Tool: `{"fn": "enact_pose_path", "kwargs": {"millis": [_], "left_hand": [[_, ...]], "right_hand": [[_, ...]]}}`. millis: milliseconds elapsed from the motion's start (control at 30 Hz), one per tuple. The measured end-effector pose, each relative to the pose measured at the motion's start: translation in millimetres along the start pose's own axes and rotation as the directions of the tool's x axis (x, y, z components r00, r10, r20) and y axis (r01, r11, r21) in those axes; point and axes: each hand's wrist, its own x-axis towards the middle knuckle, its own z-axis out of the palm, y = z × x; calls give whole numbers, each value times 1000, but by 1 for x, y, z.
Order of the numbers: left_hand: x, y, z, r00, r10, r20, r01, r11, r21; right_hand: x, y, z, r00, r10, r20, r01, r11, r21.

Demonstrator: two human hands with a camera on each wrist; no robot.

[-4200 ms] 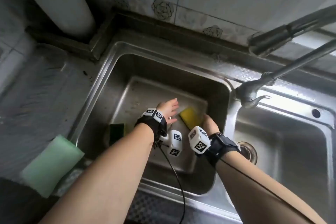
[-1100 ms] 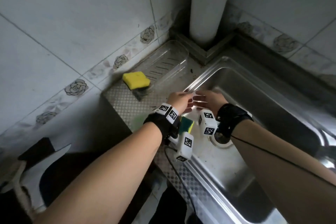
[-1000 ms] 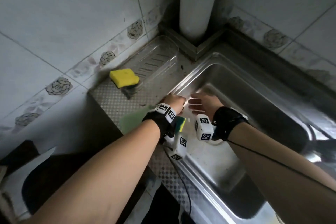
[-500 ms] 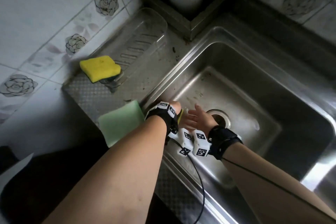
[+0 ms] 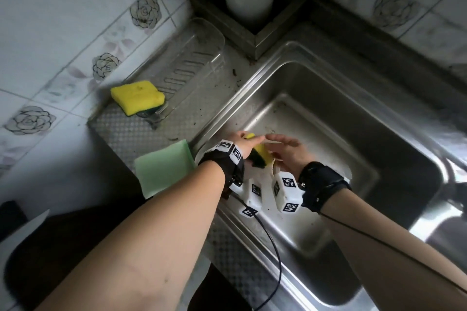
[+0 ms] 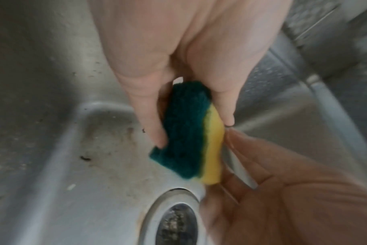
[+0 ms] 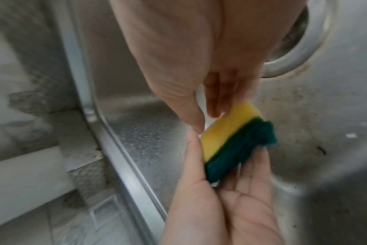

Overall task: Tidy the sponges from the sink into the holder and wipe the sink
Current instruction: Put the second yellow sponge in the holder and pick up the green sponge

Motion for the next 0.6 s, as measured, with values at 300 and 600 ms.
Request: {"fn": "enact_pose_path", "kwargs": {"millis": [300, 600], "left_hand": [[-68, 44, 17, 935, 350, -54, -354, 915, -194], [-116, 59, 2, 908, 416, -52, -419, 895, -157]], "right_hand": [[-66, -56, -14, 988, -143, -59, 149, 980, 128], [-90, -74, 6, 979, -190, -75, 198, 973, 118]]}}
